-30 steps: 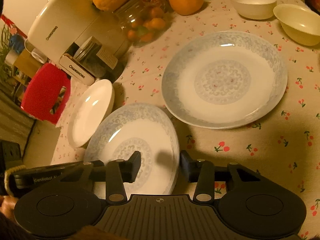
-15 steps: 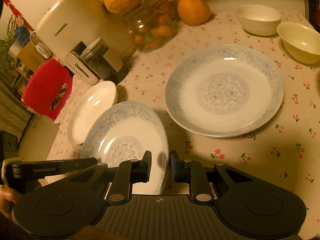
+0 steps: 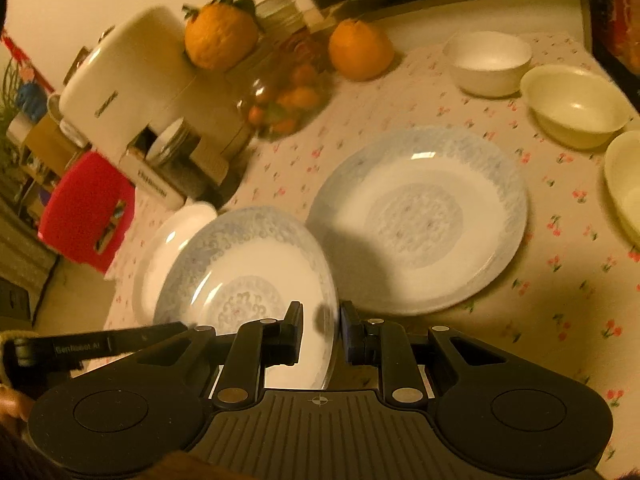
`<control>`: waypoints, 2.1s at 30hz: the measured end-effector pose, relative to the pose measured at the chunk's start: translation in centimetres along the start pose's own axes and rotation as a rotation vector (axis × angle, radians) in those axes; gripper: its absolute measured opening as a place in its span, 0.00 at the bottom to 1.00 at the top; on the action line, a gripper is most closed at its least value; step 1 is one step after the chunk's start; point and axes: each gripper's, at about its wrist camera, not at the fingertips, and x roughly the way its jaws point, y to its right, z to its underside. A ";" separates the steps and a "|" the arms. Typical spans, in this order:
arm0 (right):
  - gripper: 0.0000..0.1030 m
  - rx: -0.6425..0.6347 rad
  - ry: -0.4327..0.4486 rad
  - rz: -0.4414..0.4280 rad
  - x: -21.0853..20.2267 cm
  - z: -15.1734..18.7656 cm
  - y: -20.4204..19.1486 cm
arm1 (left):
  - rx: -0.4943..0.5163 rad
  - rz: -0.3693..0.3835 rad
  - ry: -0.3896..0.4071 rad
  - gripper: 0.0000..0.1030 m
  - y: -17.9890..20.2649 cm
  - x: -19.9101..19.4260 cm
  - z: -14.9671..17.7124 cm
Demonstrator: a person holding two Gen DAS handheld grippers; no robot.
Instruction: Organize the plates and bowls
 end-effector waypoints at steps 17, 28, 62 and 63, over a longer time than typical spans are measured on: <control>0.19 0.126 0.094 0.066 -1.8 -3.8 5.2 | 0.085 0.008 0.054 0.14 6.1 4.0 -4.3; 0.19 0.181 0.107 0.139 -1.2 -4.3 7.6 | 0.142 -0.044 0.052 0.14 8.3 7.7 -5.1; 0.11 0.143 0.106 0.286 -0.1 -4.9 7.1 | 0.357 -0.235 0.134 0.17 10.9 11.8 -3.8; 0.10 0.139 0.095 0.293 0.0 -4.9 7.1 | 0.363 -0.238 0.136 0.17 10.9 11.9 -3.7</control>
